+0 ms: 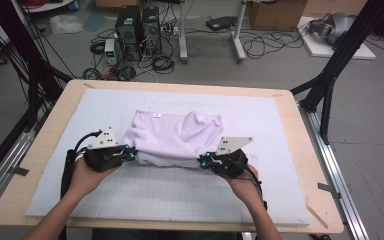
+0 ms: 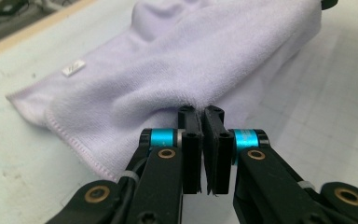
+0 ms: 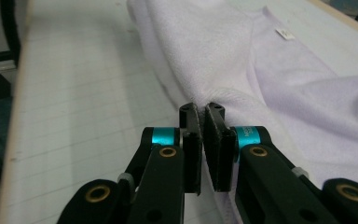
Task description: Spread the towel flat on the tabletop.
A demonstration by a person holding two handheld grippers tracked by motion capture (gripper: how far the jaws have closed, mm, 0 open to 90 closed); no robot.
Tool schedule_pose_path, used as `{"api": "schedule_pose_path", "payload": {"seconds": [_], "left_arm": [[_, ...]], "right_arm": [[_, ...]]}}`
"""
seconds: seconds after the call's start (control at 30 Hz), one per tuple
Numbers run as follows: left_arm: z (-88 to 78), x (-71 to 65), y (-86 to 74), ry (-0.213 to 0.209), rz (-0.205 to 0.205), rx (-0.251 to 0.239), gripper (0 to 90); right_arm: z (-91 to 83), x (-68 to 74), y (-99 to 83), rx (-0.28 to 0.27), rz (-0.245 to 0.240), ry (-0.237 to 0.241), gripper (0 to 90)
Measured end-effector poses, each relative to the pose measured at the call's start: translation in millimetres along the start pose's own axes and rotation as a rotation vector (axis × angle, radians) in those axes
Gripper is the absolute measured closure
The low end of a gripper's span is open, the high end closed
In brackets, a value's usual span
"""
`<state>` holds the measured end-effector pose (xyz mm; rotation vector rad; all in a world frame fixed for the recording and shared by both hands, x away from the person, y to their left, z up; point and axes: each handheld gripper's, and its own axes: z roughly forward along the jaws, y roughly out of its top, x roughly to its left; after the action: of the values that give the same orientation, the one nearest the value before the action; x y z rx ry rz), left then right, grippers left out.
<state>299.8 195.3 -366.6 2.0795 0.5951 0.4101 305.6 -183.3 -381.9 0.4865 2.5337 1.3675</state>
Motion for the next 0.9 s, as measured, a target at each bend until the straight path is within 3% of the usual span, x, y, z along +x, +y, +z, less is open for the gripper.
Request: {"api": "schedule_pose_path", "payload": {"seconds": [0.27,0.4,0.53,0.77,0.9], "left_arm": [[-29.1,-21.2,25.4,-0.034,0.063,-0.054,85.9],[-28.9,-21.1,33.9,-0.024,0.082,-0.048,85.8],[1.4,-3.5,28.0,0.006,0.047,0.016,85.7],[69.0,36.8,7.6,0.054,-0.051,0.131,85.4],[87.3,46.4,-3.5,0.03,-0.086,0.186,83.8]], "right_arm": [[-41.4,12.5,27.2,-0.04,-0.051,-0.001,86.3],[-51.6,13.0,38.1,-0.035,-0.075,-0.018,86.3],[-35.1,-9.1,32.6,0.009,-0.032,-0.032,86.2],[19.6,-60.7,11.1,0.141,0.086,-0.063,85.9],[40.5,-77.5,-5.6,0.186,0.146,-0.056,83.6]]}}
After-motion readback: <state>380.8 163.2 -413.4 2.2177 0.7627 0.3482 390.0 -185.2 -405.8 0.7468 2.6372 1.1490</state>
